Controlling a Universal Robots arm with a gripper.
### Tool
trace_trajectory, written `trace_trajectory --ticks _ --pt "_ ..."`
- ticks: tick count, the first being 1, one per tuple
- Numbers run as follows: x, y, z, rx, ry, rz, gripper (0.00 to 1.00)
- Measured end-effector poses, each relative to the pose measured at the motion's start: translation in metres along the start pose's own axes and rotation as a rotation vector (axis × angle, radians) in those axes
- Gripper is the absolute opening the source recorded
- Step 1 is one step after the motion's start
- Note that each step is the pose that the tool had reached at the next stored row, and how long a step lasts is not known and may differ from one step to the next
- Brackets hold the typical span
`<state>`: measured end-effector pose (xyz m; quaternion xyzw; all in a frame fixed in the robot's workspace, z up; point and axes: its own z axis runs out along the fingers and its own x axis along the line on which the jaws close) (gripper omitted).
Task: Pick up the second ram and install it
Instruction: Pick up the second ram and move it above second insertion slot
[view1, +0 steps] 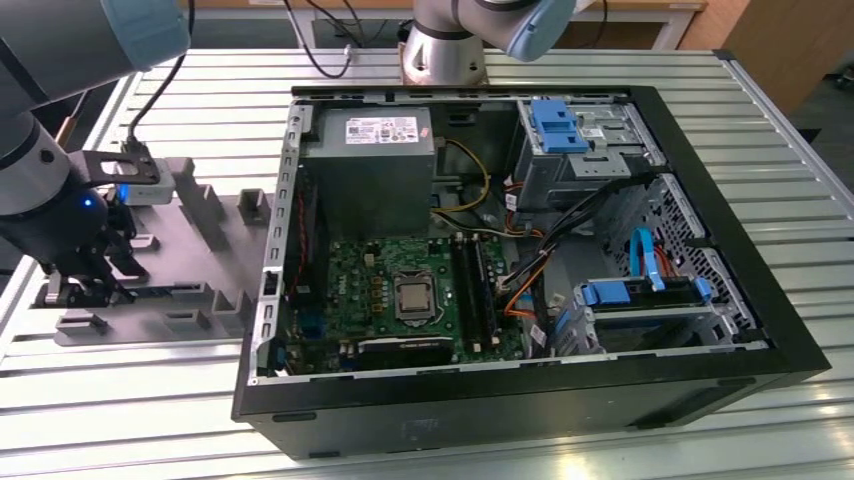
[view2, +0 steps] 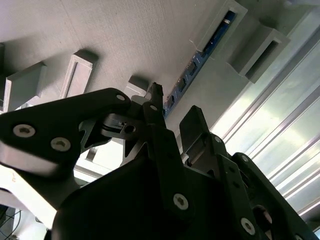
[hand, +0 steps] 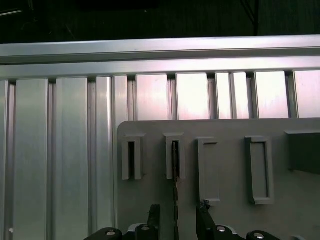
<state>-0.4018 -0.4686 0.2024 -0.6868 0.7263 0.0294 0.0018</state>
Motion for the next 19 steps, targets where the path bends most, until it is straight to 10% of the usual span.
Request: trace_trajectory --ticks 19 --pt "0.0017 0.0000 0.0112 0.0004 -0.0002 0.000 0.25"
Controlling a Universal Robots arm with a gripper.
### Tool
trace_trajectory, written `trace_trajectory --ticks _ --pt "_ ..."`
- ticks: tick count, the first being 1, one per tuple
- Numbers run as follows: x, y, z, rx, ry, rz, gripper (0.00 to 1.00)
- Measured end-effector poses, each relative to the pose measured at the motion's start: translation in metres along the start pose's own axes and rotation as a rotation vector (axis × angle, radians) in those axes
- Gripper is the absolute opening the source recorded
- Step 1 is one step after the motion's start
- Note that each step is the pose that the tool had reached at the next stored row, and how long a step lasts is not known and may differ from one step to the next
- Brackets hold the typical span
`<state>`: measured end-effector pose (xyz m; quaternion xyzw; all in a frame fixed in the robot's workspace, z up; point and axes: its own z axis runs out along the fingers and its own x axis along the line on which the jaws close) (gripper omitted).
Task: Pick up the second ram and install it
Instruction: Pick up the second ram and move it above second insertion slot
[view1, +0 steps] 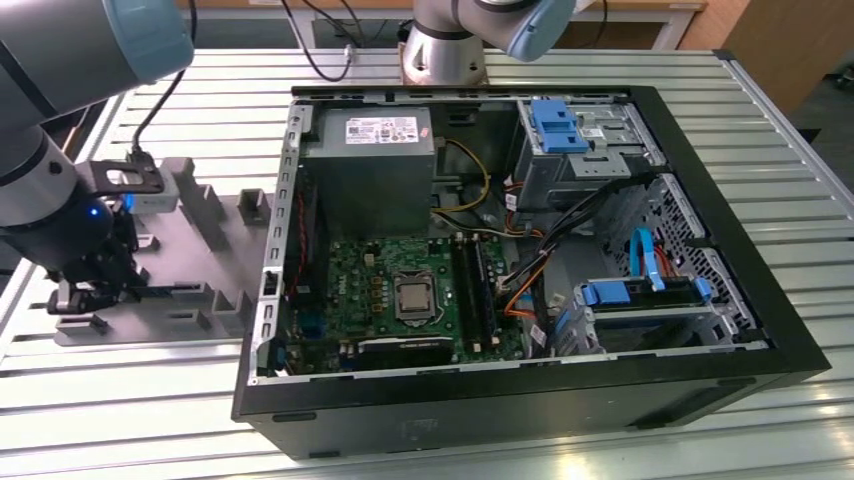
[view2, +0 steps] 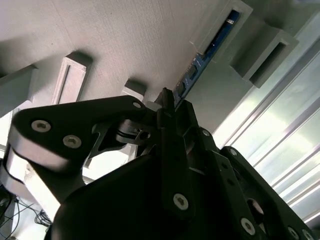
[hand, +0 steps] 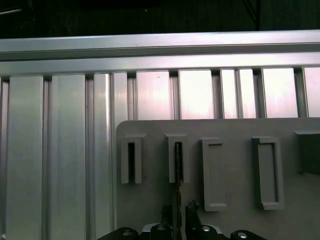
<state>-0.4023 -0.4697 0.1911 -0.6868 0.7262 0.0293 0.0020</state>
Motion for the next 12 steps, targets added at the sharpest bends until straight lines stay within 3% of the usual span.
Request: trace_trajectory --ticks 11,12 --pt "0.0002 0.0007 0.0032 0.0000 0.0000 0.000 0.24" --pt "0.0002 0.0007 0.0033 -0.0001 0.0000 0.000 0.16"
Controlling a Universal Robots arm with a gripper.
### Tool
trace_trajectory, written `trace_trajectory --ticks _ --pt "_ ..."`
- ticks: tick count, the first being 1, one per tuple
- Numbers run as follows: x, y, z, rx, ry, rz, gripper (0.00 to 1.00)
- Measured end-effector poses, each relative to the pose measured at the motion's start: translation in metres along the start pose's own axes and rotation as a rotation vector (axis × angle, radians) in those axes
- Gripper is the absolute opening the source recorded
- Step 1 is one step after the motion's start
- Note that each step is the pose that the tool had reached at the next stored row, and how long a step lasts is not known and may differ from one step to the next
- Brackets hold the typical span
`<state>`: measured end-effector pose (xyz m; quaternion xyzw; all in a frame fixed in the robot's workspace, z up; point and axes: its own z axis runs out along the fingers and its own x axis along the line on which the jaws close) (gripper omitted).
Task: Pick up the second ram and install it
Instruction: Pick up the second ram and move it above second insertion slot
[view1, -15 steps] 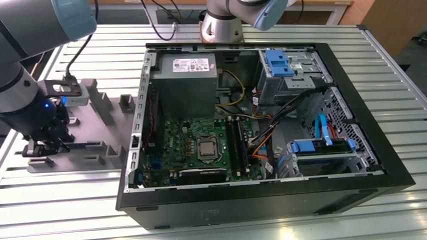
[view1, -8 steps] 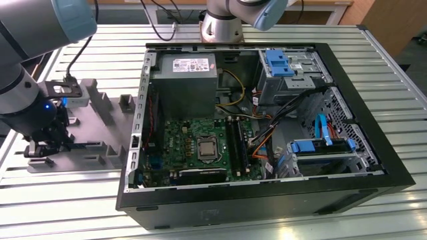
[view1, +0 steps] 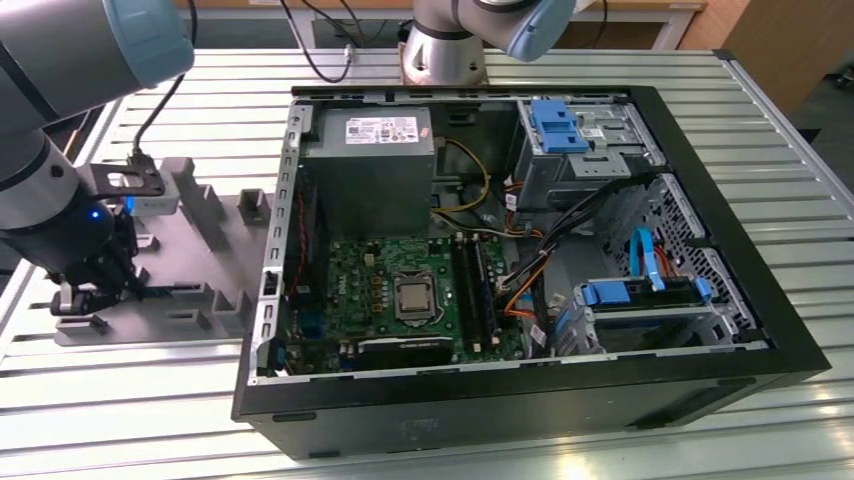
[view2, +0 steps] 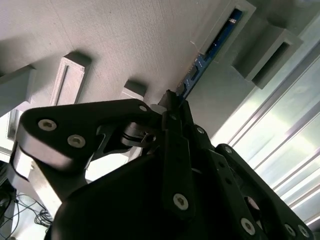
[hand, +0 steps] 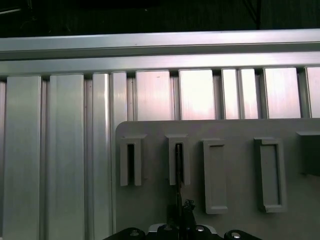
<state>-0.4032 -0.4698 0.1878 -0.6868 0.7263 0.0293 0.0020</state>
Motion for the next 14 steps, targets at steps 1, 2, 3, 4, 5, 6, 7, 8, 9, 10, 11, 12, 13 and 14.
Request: trace_trajectory --ticks 1,2,3,4,5,6,7,8,9,10,11,12,13,14 --pt "0.0000 0.0000 0.0001 0.0000 0.0000 0.000 0.16" --pt "0.0000 0.0000 0.0002 0.0000 0.0000 0.000 0.16" --pt "0.0000 0.0000 0.0002 0.0000 0.0000 0.000 0.15" --pt "0.0000 0.0000 0.0004 0.0001 0.0000 0.000 0.15" --pt "0.0000 0.0000 0.0004 0.0000 0.0000 0.000 0.14" --pt "0.0000 0.0000 0.0004 0.0000 0.0000 0.000 0.14" --pt "0.0000 -0.0001 0.0004 0.0000 0.0000 0.000 0.14" --pt "0.0000 0.0000 0.0004 0.0001 0.0000 -0.001 0.14" --pt "0.0000 0.0000 0.0004 0.0000 0.0000 -0.002 0.14" --pt "0.0000 0.0000 0.0005 -0.0002 0.0000 -0.005 0.14" --pt "0.0001 0.0000 0.0005 -0.0004 0.0001 -0.009 0.14" --pt "0.0001 0.0000 0.0005 -0.0007 0.0004 -0.016 0.14" --pt "0.0001 0.0000 0.0005 -0.0010 0.0008 -0.027 0.14" --pt "0.0001 0.0000 0.0005 -0.0015 0.0012 -0.038 0.14"
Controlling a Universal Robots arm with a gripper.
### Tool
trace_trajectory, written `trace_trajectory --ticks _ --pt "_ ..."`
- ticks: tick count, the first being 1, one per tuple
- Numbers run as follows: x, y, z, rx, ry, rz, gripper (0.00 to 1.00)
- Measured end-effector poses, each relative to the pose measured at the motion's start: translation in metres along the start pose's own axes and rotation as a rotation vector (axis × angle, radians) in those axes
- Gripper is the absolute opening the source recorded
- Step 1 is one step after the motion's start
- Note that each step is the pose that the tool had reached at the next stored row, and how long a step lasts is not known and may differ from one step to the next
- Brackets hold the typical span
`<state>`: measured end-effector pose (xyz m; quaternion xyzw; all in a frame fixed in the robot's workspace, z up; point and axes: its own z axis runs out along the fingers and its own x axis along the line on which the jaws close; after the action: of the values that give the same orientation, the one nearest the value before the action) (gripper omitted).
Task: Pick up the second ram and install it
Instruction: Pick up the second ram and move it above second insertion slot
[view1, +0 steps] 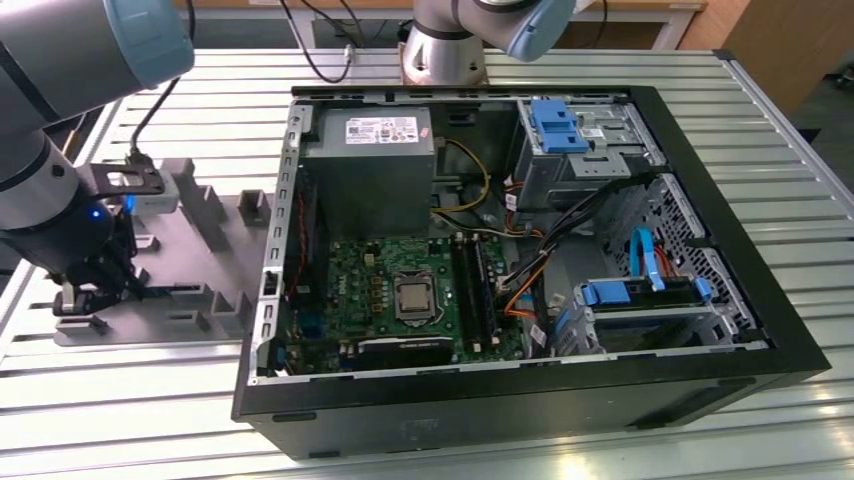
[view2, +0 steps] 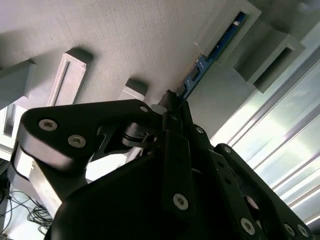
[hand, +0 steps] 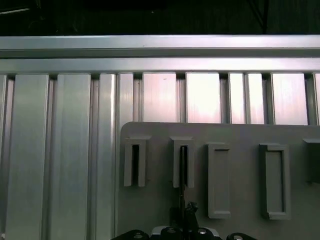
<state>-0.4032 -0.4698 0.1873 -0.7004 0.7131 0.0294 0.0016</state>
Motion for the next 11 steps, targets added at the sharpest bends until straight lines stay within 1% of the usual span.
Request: trace_trajectory --ticks 6,11 --pt "0.0000 0.0000 -0.0001 -0.0013 0.0007 -0.028 0.14" --pt "0.0001 0.0000 -0.0001 -0.0015 0.0010 -0.032 0.14"
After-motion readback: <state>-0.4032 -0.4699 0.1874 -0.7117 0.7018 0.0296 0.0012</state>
